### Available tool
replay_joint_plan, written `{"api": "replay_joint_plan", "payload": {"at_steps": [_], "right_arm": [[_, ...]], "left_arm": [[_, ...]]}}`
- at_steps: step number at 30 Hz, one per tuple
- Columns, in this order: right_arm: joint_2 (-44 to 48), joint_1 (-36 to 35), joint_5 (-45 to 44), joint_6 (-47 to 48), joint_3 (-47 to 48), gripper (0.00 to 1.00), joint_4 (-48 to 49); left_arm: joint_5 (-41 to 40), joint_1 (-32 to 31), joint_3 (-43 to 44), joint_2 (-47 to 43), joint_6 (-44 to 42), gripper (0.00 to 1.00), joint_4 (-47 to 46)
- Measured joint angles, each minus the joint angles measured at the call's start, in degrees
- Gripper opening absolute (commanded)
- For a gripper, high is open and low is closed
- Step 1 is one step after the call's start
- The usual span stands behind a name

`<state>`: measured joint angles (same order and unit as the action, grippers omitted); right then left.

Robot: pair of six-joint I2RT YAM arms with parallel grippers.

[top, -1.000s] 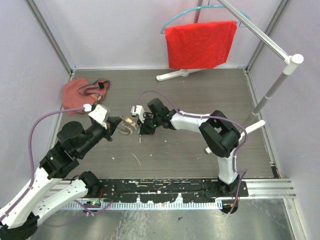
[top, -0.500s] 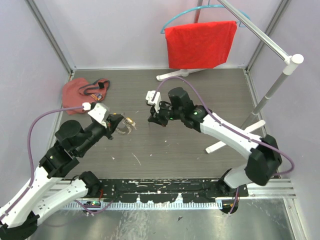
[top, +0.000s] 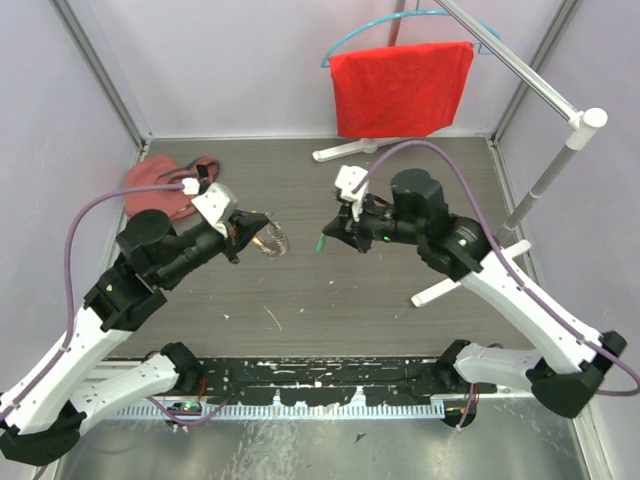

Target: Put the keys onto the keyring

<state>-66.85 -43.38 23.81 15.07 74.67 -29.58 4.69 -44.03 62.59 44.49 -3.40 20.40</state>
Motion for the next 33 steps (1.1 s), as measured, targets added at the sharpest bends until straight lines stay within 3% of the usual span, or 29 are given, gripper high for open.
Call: {"api": "replay_joint_plan", "payload": {"at_steps": [14, 23, 33], "right_arm": [[18.4, 0.0, -4.5, -11.8, -0.9, 0.01, 3.5], [16.3, 0.0, 5.4, -15.5, 0.3, 0.01, 6.1], [12.0, 0.0, 12.0, -17.4, 0.4, 0.01, 8.3]], "left_arm": [[11.8, -1.0, 10.7, 11.5, -4.1, 0.0, -1.1], [16.0, -5.0, 11.9, 13.1, -10.2, 0.0, -1.3], [8.3, -12.4, 8.7, 5.2, -19.0, 0.0, 0.2]]}}
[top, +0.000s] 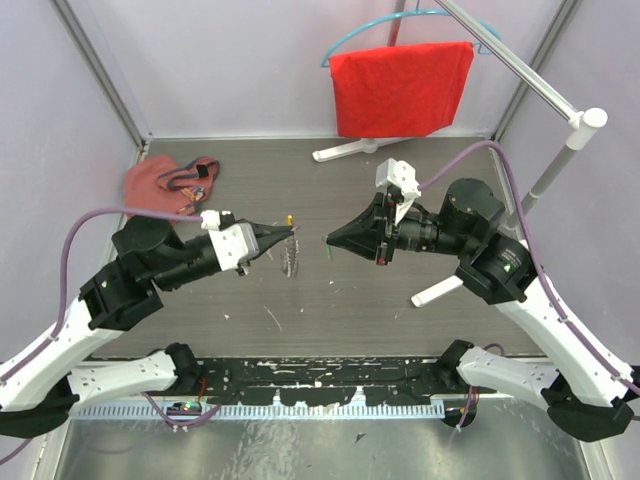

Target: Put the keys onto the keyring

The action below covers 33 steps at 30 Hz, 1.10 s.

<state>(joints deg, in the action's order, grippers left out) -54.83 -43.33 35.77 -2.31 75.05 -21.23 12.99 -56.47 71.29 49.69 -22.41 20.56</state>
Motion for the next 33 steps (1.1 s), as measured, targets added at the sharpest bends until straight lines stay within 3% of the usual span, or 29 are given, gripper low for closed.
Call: {"api": "replay_joint_plan", "payload": {"at_steps": [8, 14, 33], "right_arm": [[-2.6, 0.0, 5.0, 2.3, 0.8, 0.01, 1.7], [-2.8, 0.0, 6.7, 5.3, -0.6, 0.01, 5.0], [-6.3, -0.1, 5.2, 7.8, -1.6, 0.01, 6.2]], "left_arm": [[-12.7, -7.3, -1.9, -0.7, -7.8, 0.0, 1.8], [-19.5, -8.7, -4.0, -0.5, -10.7, 0.0, 2.2], [-24.6, -10.1, -4.1, 0.5, -12.3, 0.0, 2.0]]}}
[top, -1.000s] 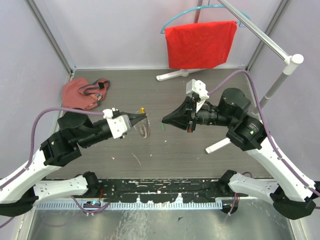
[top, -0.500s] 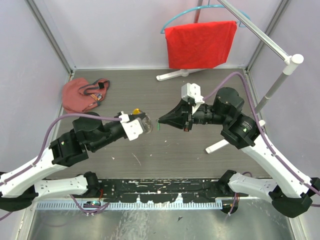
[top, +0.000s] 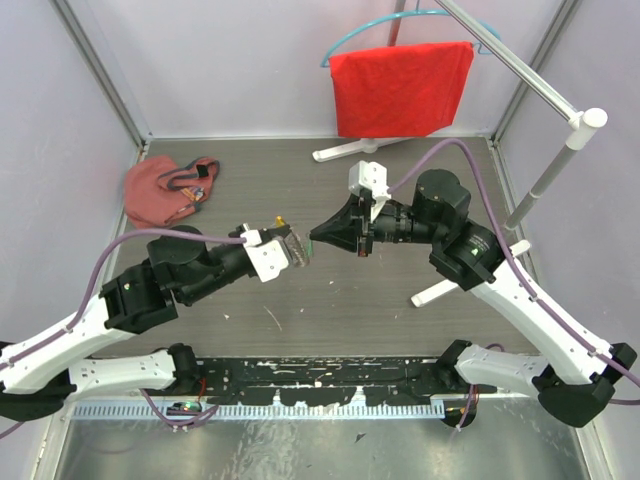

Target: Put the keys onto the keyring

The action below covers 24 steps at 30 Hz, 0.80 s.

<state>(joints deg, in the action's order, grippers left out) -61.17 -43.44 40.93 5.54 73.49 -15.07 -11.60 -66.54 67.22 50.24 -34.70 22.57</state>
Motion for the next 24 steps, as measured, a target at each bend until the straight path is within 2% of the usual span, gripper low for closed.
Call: {"api": "replay_joint_plan", "payload": {"at_steps": [11, 24], "right_arm": [[-1.4, -0.3, -4.8, 0.3, 0.9, 0.01, -0.8], [-2.6, -1.1, -3.4, 1.4, 0.9, 0.01, -0.4]], "left_arm": [[0.4, 0.0, -0.9, -0.3, 0.2, 0.0, -0.4], [1.3, 0.0, -4.8, -4.3, 3.8, 0.0, -5.8]]}}
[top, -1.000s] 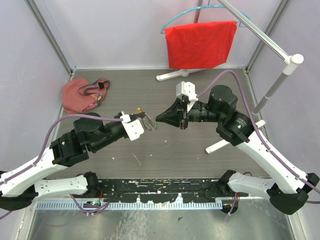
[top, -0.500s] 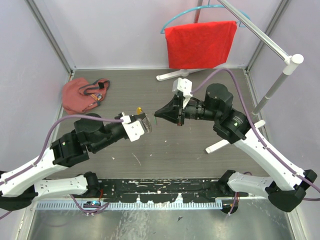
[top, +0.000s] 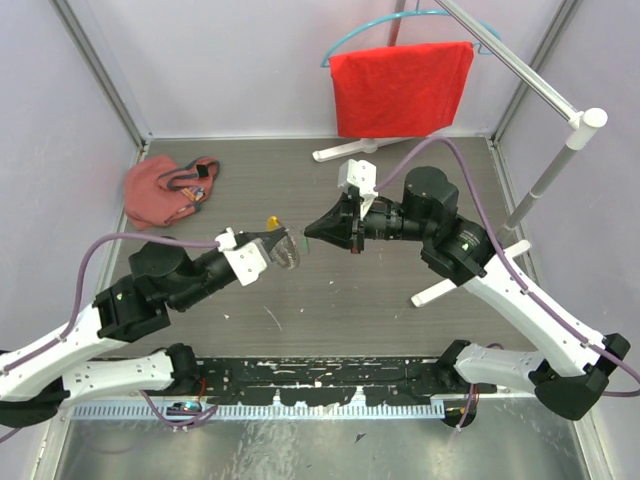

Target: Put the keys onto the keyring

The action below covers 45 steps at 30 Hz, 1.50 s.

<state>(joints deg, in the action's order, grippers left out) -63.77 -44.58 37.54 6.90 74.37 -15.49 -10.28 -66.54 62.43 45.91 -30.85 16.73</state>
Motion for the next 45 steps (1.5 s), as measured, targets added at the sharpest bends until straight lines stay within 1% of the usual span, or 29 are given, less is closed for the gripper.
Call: {"api": "replay_joint_plan", "payload": {"at_steps": [7, 13, 19, 27, 45], "right_arm": [[1.2, 0.0, 2.2, 0.7, 0.3, 0.01, 0.2], [1.6, 0.0, 4.9, -0.5, 0.3, 0.01, 3.0], [2.7, 0.0, 5.8, -2.7, 0.3, 0.01, 6.6], [3.0, 0.0, 7.2, -4.2, 0.3, 0.01, 10.7], [0.8, -0.7, 7.3, -4.0, 0.3, 0.01, 10.2]], "left_arm": [[4.0, 0.5, -1.9, -3.1, 5.0, 0.0, -5.1], [9.0, 3.9, -4.6, -5.3, 11.7, 0.0, -10.3], [12.2, 6.2, -4.7, -5.4, 15.5, 0.0, -12.5], [14.8, 6.4, -4.7, -4.9, 16.8, 0.0, -13.0], [15.8, 6.4, -4.7, -4.3, 17.0, 0.0, -12.9]]}}
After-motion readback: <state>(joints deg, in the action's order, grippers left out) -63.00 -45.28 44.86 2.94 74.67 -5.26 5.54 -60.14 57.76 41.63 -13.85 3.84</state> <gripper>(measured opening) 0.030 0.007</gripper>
